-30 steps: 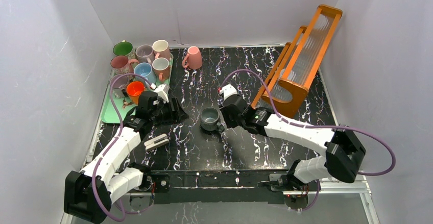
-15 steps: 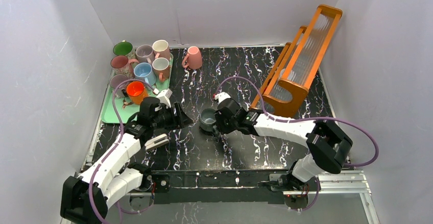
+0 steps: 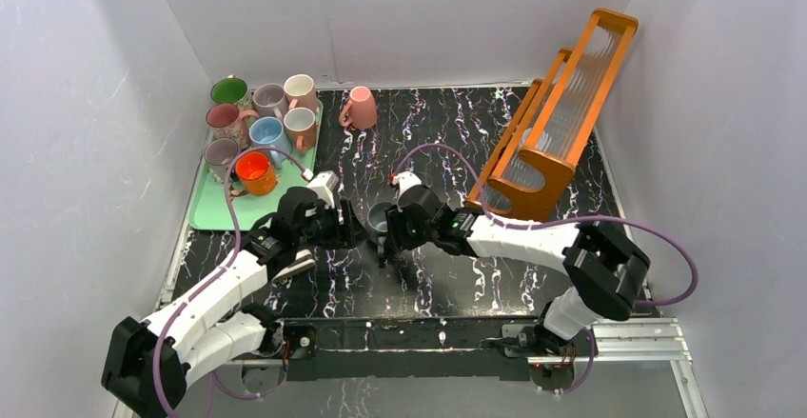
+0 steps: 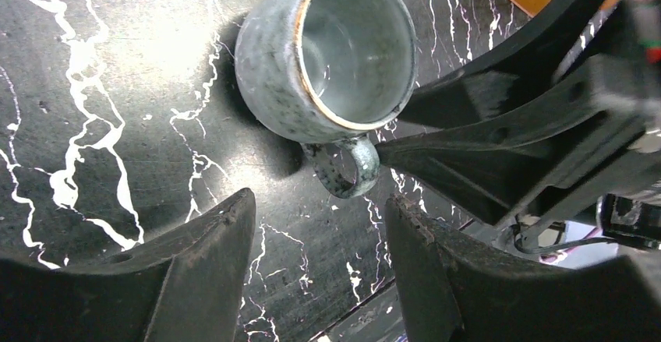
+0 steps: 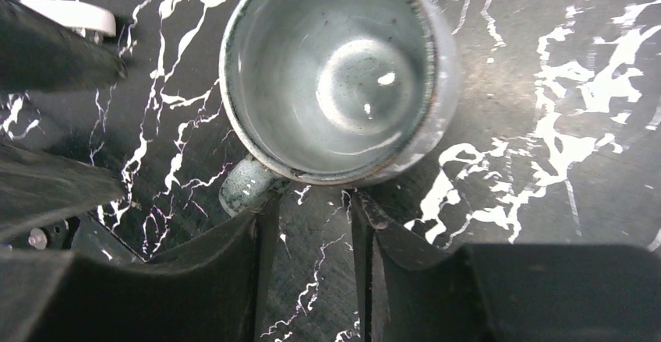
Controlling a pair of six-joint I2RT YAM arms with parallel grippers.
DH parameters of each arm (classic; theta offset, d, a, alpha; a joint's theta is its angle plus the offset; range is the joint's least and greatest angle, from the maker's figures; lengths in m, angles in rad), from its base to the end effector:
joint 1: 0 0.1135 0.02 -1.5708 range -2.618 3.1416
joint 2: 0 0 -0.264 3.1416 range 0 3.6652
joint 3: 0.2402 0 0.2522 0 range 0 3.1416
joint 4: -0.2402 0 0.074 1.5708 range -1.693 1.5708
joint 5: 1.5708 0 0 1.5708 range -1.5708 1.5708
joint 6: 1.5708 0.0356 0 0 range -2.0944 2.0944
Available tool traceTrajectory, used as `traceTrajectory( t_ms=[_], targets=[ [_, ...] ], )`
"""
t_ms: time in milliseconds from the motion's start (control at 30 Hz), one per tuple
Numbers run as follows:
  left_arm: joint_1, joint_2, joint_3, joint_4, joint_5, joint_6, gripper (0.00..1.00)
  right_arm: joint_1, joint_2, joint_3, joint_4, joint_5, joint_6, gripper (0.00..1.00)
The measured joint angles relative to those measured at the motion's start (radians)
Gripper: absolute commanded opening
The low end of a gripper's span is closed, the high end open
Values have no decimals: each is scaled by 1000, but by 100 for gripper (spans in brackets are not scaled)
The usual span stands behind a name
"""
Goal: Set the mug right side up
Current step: Place the cup on the tray.
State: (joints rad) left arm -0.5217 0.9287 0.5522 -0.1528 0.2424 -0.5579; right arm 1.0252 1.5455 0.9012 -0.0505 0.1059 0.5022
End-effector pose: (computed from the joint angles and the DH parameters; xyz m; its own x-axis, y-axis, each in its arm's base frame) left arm 0.1739 -0.1098 0.2358 -0.7226 -0.1774 -0.6681 0.3311 0.7596 -0.5598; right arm 0.1741 0.2795 0.2082 -0.6801 -0.1979 -0.7059 -0.5482 0.7766 0.3105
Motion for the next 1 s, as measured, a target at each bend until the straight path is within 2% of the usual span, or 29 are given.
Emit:
traceTrajectory(
  t_ms=[133,367,567,633,867,1000],
  targets=[
    [-79,18,5,11,-71,-1,59,0,-80,0,-39,74,18,54],
    [-217,51,34,33,-234,-5,59,0,-346,0,-134,227,47,65],
    [-288,134,52,63,-335,-5,57,0,-542,0,-170,312,38,76],
    [-313,157,53,68,-369,-4,56,0,-587,0,-186,336,27,83],
    [-425,201,68,66,-521,8,54,0,-650,0,-219,379,-6,98],
    [-480,251,109,61,-602,24,53,0,-663,0,-237,391,-16,99]
  ],
)
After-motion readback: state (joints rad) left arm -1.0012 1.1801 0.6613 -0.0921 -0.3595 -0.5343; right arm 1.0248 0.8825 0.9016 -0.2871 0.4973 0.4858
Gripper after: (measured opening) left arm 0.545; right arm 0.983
